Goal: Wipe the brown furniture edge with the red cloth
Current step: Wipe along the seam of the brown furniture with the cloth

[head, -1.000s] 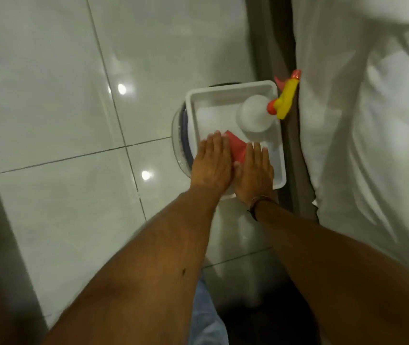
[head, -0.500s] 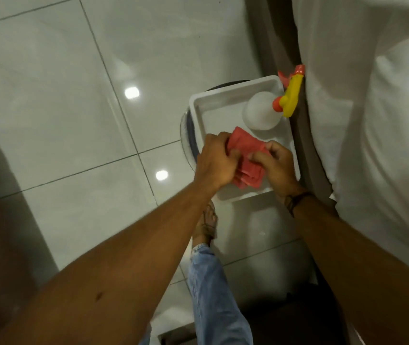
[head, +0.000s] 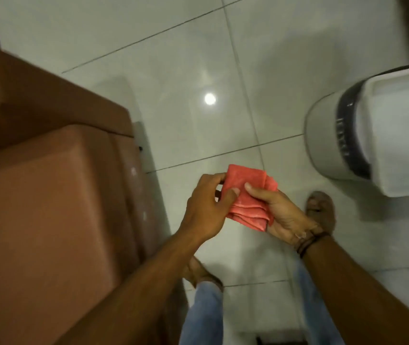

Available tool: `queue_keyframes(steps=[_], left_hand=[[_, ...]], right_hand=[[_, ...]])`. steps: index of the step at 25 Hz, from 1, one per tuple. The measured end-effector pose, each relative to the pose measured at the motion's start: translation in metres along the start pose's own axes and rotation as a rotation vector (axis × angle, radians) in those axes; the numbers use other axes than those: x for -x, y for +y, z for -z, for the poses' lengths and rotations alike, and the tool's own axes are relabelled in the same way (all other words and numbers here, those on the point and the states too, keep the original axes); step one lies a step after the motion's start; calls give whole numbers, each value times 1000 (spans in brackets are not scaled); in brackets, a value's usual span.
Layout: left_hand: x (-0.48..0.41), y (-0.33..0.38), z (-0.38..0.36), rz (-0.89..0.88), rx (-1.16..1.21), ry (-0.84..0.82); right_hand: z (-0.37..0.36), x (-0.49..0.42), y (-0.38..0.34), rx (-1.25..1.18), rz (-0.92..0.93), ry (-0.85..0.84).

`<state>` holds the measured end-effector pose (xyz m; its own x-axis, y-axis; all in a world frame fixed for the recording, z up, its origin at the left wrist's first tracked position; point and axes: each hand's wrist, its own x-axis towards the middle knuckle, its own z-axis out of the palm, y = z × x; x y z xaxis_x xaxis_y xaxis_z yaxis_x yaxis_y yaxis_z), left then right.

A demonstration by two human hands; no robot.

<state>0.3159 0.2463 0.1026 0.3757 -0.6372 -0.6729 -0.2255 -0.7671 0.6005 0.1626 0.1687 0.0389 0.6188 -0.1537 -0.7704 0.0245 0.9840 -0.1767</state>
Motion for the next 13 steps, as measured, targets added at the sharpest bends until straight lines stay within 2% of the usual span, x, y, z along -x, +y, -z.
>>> queue_keyframes(steps=[2, 4, 6, 8, 10, 13], left_hand=[[6, -64, 60, -58, -263, 74], [1, -125, 116, -145, -750, 131], [-6, -171, 160, -109, -1139, 87], [-16, -200, 181, -28, -1425, 15], [-24, -215, 181, -19, -1616, 3], [-38, -232, 171, 40, -1756, -19]], right_hand=[[-46, -43, 55, -46, 14, 49], [-83, -84, 102, -67, 69, 82], [-108, -123, 140, -7, 131, 129], [-123, -161, 162, 115, 226, 171], [-134, -202, 174, 319, 365, 184], [-151, -276, 184, 620, 584, 222]])
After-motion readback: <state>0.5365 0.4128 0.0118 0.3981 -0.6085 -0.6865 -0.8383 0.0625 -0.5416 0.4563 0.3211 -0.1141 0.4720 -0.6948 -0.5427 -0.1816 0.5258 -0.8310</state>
